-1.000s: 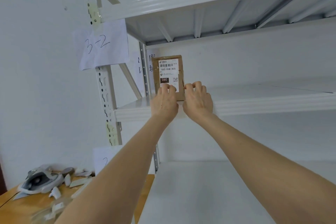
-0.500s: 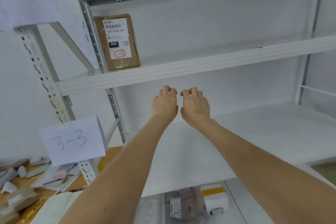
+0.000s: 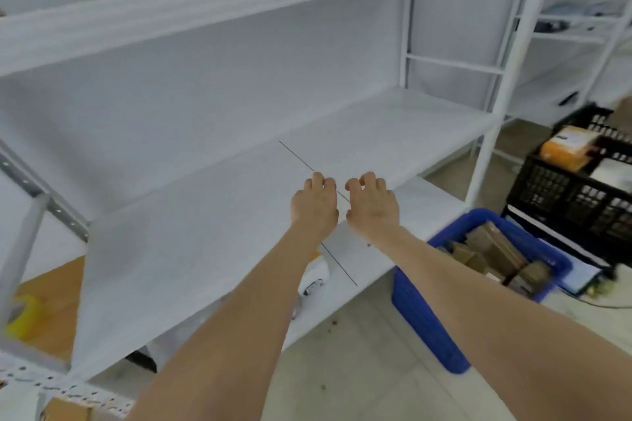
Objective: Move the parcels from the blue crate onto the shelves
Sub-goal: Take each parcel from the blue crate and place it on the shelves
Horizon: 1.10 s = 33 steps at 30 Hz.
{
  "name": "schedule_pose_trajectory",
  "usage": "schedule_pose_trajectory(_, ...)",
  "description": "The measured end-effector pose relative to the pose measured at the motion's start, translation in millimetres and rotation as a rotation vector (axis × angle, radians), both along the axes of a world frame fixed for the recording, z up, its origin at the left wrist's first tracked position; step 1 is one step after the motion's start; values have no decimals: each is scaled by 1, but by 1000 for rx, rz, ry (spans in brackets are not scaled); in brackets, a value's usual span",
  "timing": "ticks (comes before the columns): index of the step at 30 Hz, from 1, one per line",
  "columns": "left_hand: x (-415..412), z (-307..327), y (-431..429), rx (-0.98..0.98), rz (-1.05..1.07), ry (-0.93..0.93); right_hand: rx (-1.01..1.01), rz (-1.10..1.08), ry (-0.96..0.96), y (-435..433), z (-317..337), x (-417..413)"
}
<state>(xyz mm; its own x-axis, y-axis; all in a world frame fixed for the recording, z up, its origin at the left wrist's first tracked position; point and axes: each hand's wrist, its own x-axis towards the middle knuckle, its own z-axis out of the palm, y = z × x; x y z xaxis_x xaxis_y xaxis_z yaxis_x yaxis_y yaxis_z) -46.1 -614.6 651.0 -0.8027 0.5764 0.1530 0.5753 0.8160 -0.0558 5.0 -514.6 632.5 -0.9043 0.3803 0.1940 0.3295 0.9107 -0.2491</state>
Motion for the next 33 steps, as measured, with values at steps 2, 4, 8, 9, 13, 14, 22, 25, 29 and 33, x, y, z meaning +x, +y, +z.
schedule_pose_trajectory(2, 8, -18, 24, -15, -28, -44, -12, -31, -40, 23, -18, 12)
schedule_pose_trajectory(4, 15, -34, 49, -34, -49, -76, -30, -55, -68, 47, -36, 22)
schedule_pose_trajectory(8, 29, -66, 107, -90, -87, -125, -45, -91, -119, 104, -71, 42)
schedule_pose_trajectory(9, 32, -74, 125, -103, -90, -139, -48, -93, -137, 121, -80, 46)
schedule_pose_trajectory(13, 46, -106, 201, -132, -100, -201, -58, -83, -190, 197, -112, 64)
schedule_pose_trajectory(14, 50, -113, 220, -143, -101, -210, -58, -85, -208, 218, -120, 69)
schedule_pose_trajectory(22, 81, -166, 347, -172, -103, -261, -68, -92, -366, 357, -169, 95)
schedule_pose_trajectory(25, 78, -189, 376, -178, -78, -300, -89, -72, -431, 389, -193, 95)
schedule_pose_trajectory(29, 65, -227, 403, -173, -30, -356, -76, -39, -502, 425, -226, 80)
schedule_pose_trajectory(33, 42, -271, 427, -176, 44, -400, -64, 27, -537, 457, -258, 48)
